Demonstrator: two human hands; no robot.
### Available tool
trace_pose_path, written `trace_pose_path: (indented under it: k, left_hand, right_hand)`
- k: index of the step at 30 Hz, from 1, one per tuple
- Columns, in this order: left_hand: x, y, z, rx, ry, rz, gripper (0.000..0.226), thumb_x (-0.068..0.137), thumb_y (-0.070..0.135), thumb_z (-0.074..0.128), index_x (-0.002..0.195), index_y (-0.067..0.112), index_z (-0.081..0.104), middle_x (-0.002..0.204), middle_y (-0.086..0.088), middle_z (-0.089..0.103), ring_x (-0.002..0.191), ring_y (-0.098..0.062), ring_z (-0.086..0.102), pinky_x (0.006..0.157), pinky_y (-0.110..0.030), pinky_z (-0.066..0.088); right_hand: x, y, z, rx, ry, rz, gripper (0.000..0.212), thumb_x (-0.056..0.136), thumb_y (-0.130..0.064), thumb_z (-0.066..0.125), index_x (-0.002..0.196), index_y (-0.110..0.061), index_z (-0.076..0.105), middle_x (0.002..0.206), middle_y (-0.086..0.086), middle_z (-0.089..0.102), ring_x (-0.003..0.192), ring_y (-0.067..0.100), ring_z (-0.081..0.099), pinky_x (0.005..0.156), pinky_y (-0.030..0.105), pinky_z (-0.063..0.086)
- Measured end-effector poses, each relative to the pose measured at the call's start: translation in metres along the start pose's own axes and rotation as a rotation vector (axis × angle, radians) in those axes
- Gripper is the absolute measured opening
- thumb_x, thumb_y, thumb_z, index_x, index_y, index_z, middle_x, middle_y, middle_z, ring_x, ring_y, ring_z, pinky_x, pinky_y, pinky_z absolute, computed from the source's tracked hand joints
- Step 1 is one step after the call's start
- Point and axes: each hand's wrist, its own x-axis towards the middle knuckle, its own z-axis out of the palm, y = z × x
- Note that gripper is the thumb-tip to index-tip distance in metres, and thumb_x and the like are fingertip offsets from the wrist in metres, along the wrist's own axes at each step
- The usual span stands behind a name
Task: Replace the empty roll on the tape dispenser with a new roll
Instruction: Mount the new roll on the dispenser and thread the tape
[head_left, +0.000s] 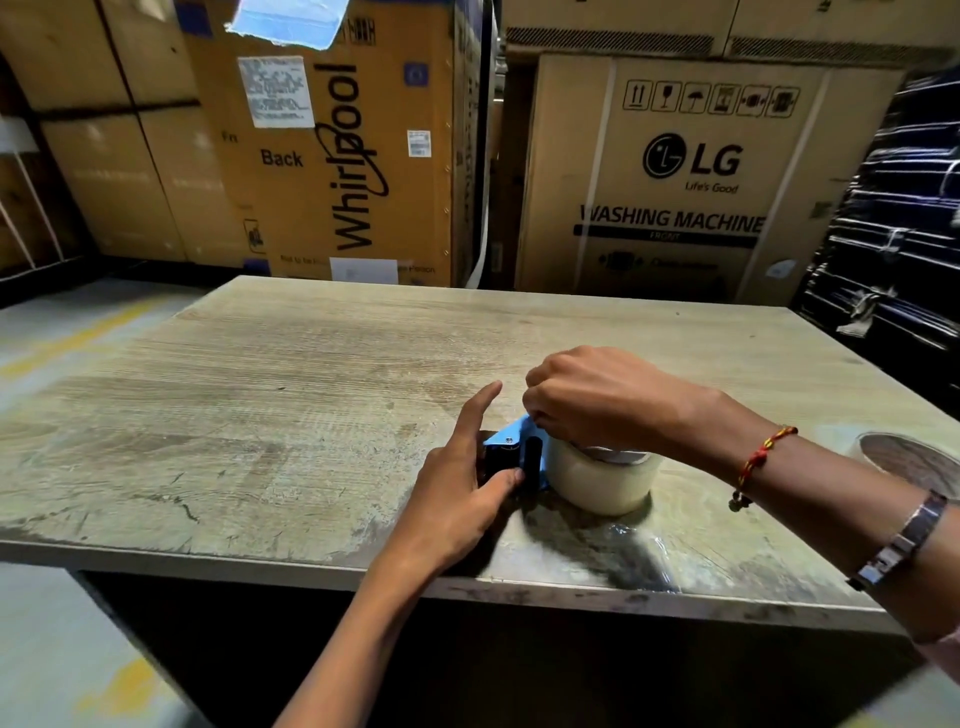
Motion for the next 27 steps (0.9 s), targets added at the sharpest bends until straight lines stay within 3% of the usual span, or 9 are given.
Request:
trace_pose_path:
  k: [4, 7, 13, 27]
  left_hand:
    - [0.001, -0.002, 0.0, 0.004, 0.006, -0.004, 0.084, 0.089, 0.016, 0.069, 0.147, 0.052, 0.019, 0.076, 0.003, 0.065, 0.073, -0.02, 0.067, 0.072, -0.038, 0.054]
    - [0.004, -0.004, 0.001, -0.013, 0.011, -0.02, 0.081, 0.088, 0.018, 0.07, 0.146, 0.048, 0.023, 0.08, 0.0, 0.069, 0.077, -0.021, 0.068, 0.076, -0.039, 0.055]
    - [0.008, -0.009, 0.001, 0.025, -0.003, 0.018, 0.039, 0.088, 0.017, 0.068, 0.123, 0.028, 0.056, 0.103, 0.003, 0.073, 0.094, -0.014, 0.069, 0.086, -0.041, 0.055]
    - [0.013, -0.012, 0.001, 0.08, -0.001, 0.071, 0.044, 0.087, 0.021, 0.072, 0.128, 0.028, 0.06, 0.112, 0.003, 0.073, 0.101, -0.014, 0.068, 0.09, -0.036, 0.054]
  right_hand:
    - [-0.004, 0.001, 0.005, 0.044, 0.076, -0.064, 0.012, 0.098, -0.021, 0.056, 0.094, -0.013, 0.065, 0.09, 0.002, 0.065, 0.084, 0.023, 0.06, 0.069, 0.04, 0.055]
    - [-0.007, 0.005, 0.01, 0.047, 0.118, -0.118, 0.013, 0.099, -0.021, 0.055, 0.09, -0.013, 0.063, 0.087, 0.002, 0.063, 0.081, 0.022, 0.057, 0.07, 0.039, 0.055]
    - [-0.011, 0.005, 0.016, 0.121, 0.183, -0.17, 0.025, 0.1, -0.024, 0.043, 0.088, -0.012, 0.061, 0.085, 0.003, 0.061, 0.075, 0.02, 0.054, 0.067, 0.039, 0.052]
    - [-0.016, 0.007, 0.03, 0.108, 0.198, -0.148, 0.017, 0.103, -0.02, 0.043, 0.094, -0.012, 0.055, 0.088, 0.002, 0.055, 0.073, 0.014, 0.04, 0.062, 0.033, 0.047]
